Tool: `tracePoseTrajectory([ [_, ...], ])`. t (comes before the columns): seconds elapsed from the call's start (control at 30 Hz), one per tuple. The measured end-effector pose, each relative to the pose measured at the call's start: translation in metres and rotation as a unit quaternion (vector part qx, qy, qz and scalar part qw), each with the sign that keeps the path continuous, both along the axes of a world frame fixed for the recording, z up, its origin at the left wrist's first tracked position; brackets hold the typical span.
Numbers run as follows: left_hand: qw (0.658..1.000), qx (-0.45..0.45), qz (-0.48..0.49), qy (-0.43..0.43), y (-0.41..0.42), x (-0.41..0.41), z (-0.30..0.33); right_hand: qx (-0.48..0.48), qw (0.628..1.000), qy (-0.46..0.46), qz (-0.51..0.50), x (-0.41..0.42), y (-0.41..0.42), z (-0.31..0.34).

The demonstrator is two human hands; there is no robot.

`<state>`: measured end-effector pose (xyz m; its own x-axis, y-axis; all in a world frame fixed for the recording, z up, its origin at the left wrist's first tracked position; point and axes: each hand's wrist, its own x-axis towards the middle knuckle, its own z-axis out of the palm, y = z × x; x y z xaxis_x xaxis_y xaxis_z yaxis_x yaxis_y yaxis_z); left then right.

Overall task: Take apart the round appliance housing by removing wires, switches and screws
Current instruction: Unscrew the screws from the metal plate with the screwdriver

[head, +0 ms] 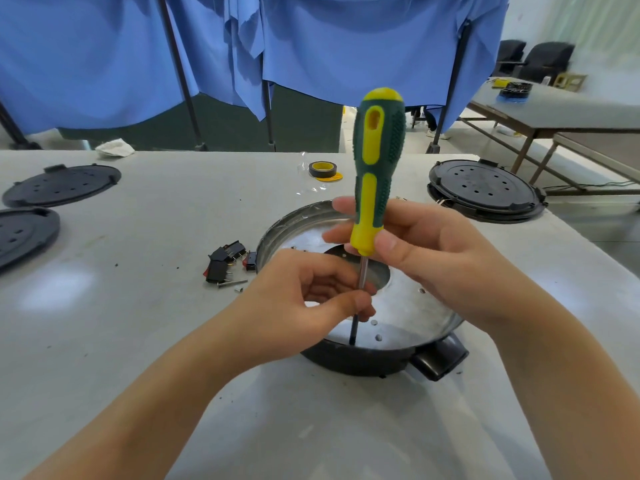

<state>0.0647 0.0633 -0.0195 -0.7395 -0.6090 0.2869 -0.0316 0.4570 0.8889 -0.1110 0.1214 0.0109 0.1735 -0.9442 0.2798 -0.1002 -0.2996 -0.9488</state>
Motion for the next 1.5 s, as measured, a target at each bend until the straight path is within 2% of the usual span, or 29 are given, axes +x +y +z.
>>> tracePoseTrajectory([
  [0.13, 0.998, -0.025, 0.052, 0.013, 0.001, -0.004, 0.000, -0.015, 0.999, 0.031, -0.042, 0.000, -0.001, 0.001],
  [0.27, 0.997, -0.041, 0.065, 0.019, 0.000, -0.005, -0.003, -0.039, 0.995, -0.041, -0.085, 0.003, -0.004, 0.000],
  [0.43, 0.998, -0.038, 0.043, 0.003, 0.000, -0.004, -0.001, -0.028, 0.997, -0.053, -0.041, 0.002, -0.004, -0.002],
  [0.63, 0.989, -0.115, 0.061, -0.066, 0.002, 0.003, 0.008, -0.047, 0.989, -0.121, -0.066, -0.005, -0.006, 0.000],
  [0.73, 0.986, -0.110, 0.061, -0.105, -0.002, 0.006, 0.009, -0.068, 0.980, -0.165, -0.087, -0.007, -0.008, 0.001],
  [0.87, 0.969, -0.071, 0.024, -0.236, -0.012, 0.007, 0.014, -0.070, 0.970, -0.178, -0.149, -0.008, -0.011, -0.001],
  [0.97, 0.936, -0.061, -0.028, -0.345, -0.019, 0.002, 0.023, -0.068, 0.962, -0.142, -0.221, -0.008, -0.013, -0.004],
  [1.13, 0.894, -0.103, -0.085, -0.427, -0.023, -0.019, 0.038, -0.080, 0.953, -0.047, -0.289, -0.011, -0.017, -0.007],
  [1.23, 0.873, -0.113, -0.110, -0.462, -0.022, -0.031, 0.041, -0.071, 0.950, 0.062, -0.297, -0.010, -0.022, -0.017],
  [1.33, 0.862, -0.116, -0.129, -0.476, -0.022, -0.037, 0.041, -0.067, 0.931, 0.181, -0.311, -0.006, -0.027, -0.027],
  [1.5, 0.841, -0.138, -0.170, -0.495, -0.020, -0.042, 0.042, -0.070, 0.908, 0.274, -0.309, -0.006, -0.030, -0.035],
])
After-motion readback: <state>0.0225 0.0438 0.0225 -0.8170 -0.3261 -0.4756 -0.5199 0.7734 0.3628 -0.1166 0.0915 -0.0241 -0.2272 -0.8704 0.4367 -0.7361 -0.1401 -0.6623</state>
